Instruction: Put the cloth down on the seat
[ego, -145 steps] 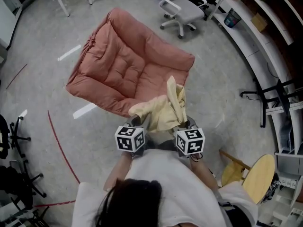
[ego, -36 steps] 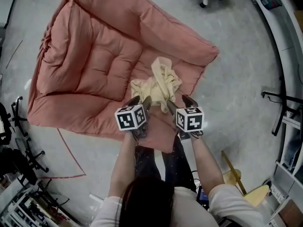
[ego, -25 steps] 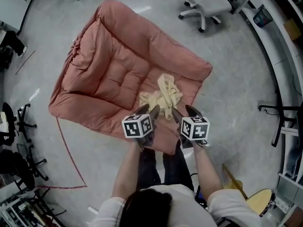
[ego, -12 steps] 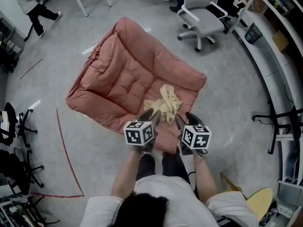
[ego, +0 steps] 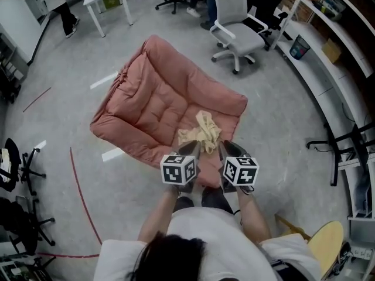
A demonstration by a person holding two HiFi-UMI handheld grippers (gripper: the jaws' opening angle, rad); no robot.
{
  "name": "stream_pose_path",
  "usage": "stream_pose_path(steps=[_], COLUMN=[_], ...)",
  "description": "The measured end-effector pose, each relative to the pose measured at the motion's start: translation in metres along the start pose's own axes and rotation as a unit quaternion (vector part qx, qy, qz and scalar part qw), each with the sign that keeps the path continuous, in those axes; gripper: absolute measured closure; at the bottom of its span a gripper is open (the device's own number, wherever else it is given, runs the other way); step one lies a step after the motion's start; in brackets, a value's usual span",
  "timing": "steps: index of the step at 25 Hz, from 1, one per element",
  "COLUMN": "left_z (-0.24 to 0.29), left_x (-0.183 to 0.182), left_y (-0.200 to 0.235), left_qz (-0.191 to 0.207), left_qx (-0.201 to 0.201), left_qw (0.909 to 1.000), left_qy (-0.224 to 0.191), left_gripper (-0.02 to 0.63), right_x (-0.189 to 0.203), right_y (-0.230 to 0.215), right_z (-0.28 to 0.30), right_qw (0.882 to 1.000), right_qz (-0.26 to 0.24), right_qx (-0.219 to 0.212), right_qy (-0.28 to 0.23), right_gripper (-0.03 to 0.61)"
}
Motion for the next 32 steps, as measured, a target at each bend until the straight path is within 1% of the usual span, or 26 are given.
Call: stream_pose_path(steps=[1, 2, 7, 10, 13, 16, 22, 29, 32], left_z=[-0.004, -0.007, -0.018, -0.023, -0.025, -0.028, -0.030, -0.030, -0.029], left_x=[-0.001, -0.002, 0.001, 0.005, 0.002, 0.002, 0.008, 0.013, 0.013], left_y=[-0.003, -0.005, -0.012, -0.012, -0.015, -0.018, -0.021, -0.019, -0.020], left_qz=[0.002, 0.005, 0.015, 0.017, 0.028, 0.043, 0.057, 0.061, 0.065], left_qx=[0.006, 0.011, 0.035, 0.036, 0.039, 0.039, 0.041, 0.038, 0.037], left_qw=[1.0000, 0.9999, 0.9993, 0.9992, 0.9988, 0.9982, 0.9975, 0.9974, 0.9972], left_qy=[-0.006, -0.010, -0.007, -0.007, -0.011, -0.013, -0.007, -0.001, 0.002], left_gripper=[0.563, 0.567, 0.578, 0.580, 0.581, 0.581, 0.581, 0.581, 0.581], right_x=[0.000, -0.001, 0.000, 0.003, 0.003, 0.006, 0.011, 0.019, 0.022], right_y=[0.005, 0.009, 0.030, 0.042, 0.049, 0.052, 0.057, 0.057, 0.056], right_z=[-0.003, -0.006, -0.016, -0.019, -0.020, -0.021, -0.024, -0.026, -0.028], right_qw=[1.000, 1.000, 0.999, 0.999, 0.998, 0.999, 0.998, 0.998, 0.998], right_qz=[-0.002, -0.003, -0.017, -0.034, -0.044, -0.040, -0.045, -0.046, -0.037], right_qx=[-0.003, -0.006, 0.000, 0.003, 0.009, 0.018, 0.033, 0.036, 0.034], right_qy=[-0.005, -0.011, -0.032, -0.033, -0.034, -0.031, -0.028, -0.025, -0.024], right_gripper=[0.511, 0.519, 0.545, 0.548, 0.551, 0.551, 0.551, 0.551, 0.551])
Point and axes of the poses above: the fingertips, and each gripper's own axes: z forward along the fingers, y to its left, x out of its underside, the point moved 8 cm from there along -z, backward along the fingers, and after that the axes turned 3 degrees about x, right-handed, at the moved point
